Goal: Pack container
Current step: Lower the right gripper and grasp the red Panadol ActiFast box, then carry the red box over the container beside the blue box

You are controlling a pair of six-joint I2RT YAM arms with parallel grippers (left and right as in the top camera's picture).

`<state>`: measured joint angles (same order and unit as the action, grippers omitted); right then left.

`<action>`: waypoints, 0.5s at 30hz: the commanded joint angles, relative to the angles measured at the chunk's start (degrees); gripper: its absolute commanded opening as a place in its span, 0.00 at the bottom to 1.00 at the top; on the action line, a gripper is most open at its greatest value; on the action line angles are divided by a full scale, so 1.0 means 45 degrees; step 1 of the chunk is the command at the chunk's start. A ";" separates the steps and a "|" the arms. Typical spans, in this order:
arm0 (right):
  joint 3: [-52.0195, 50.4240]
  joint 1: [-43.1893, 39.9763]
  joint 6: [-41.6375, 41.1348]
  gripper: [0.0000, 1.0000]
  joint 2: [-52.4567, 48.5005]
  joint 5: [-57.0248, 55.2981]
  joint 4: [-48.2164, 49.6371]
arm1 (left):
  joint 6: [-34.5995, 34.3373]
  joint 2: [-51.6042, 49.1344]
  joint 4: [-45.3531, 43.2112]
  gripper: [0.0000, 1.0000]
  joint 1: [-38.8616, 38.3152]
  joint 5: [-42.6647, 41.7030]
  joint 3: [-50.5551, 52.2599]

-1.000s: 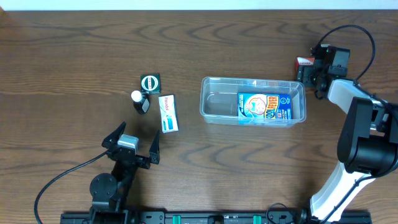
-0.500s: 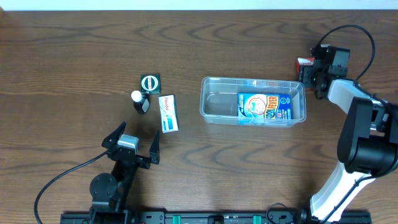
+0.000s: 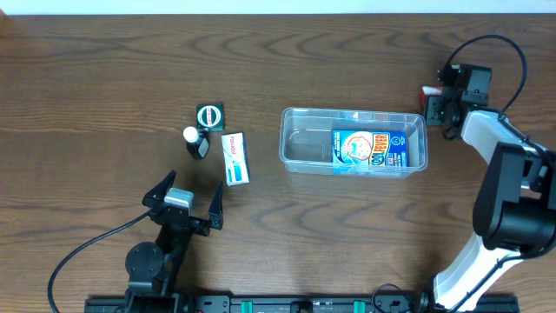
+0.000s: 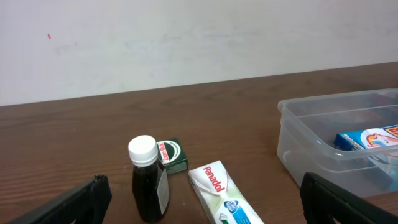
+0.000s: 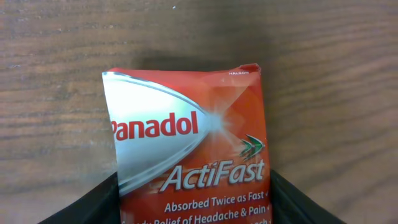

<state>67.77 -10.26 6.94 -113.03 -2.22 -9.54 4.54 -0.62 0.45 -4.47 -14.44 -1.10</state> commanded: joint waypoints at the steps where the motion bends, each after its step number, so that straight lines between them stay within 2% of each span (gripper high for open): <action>1: 0.0010 -0.0073 0.0097 0.59 0.0947 -0.0321 -0.0262 | 0.0087 0.0087 0.0476 0.98 0.0097 -0.0219 0.0194; 8: 0.0010 -0.0068 0.0092 0.63 0.2521 -0.0321 -0.1146 | 0.0087 0.0087 0.0471 0.98 0.0097 -0.0219 0.0194; 15: 0.0010 0.0160 -0.0593 0.60 0.4833 -0.0301 -0.2395 | 0.0087 0.0087 0.0476 0.98 0.0097 -0.0219 0.0194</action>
<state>67.77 -10.24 6.63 -95.96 -3.14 -19.33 4.54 -0.62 0.45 -4.47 -14.44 -1.10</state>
